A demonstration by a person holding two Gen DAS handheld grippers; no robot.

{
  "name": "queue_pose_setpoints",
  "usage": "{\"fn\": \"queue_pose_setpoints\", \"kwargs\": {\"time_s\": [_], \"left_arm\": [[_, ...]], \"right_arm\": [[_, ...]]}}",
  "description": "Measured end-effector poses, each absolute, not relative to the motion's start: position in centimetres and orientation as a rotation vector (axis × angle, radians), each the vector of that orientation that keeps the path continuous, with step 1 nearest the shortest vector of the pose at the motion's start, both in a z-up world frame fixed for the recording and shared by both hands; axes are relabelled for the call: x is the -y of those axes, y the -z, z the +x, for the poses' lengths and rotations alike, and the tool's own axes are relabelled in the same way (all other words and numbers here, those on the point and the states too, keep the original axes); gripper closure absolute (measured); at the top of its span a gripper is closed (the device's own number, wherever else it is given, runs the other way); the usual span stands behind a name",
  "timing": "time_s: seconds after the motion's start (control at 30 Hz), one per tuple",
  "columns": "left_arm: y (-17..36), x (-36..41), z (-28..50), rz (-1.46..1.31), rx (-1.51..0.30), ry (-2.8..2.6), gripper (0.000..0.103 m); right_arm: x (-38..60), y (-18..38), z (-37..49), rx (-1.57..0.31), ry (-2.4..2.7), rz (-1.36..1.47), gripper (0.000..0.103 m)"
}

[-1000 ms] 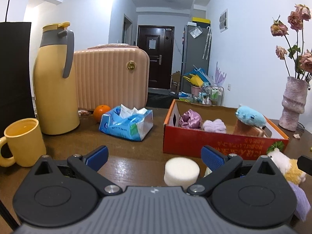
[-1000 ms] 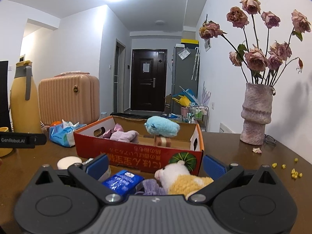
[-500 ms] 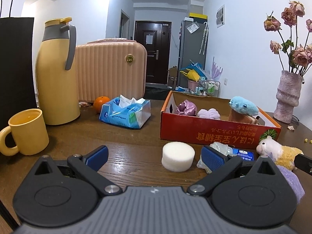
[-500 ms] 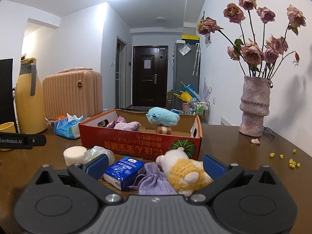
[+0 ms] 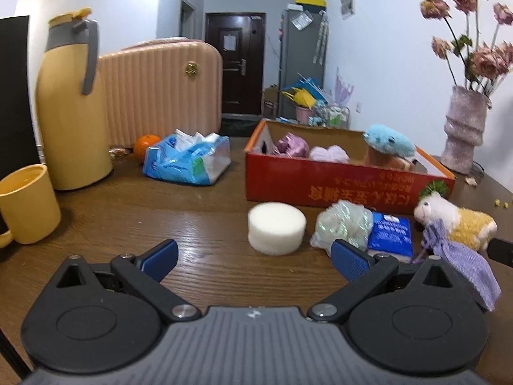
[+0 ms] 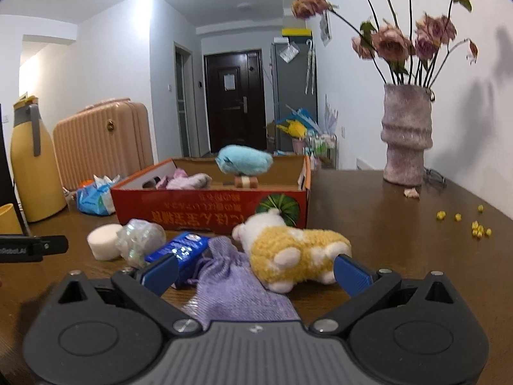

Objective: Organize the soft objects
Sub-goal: 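Move both tools back toward the remaining soft items on the table, then grasp the white sponge wedge with the left tool while the right tool grasps the lavender pouch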

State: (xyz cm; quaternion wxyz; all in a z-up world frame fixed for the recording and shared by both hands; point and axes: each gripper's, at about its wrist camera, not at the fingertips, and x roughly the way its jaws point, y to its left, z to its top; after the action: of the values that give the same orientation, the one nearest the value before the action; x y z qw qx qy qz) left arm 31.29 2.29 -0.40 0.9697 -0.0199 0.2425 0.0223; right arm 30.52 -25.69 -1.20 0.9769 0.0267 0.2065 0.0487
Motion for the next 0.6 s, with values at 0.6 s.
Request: {"fn": "queue_pose_setpoints", "kwargs": {"time_s": [0.6], "left_arm": [[2.7,2.5,30.8,0.072,-0.641,0.153,0.0]], "right_arm": [[25.3,1.3,30.5,-0.431,-0.09,0.005,0.0]]}}
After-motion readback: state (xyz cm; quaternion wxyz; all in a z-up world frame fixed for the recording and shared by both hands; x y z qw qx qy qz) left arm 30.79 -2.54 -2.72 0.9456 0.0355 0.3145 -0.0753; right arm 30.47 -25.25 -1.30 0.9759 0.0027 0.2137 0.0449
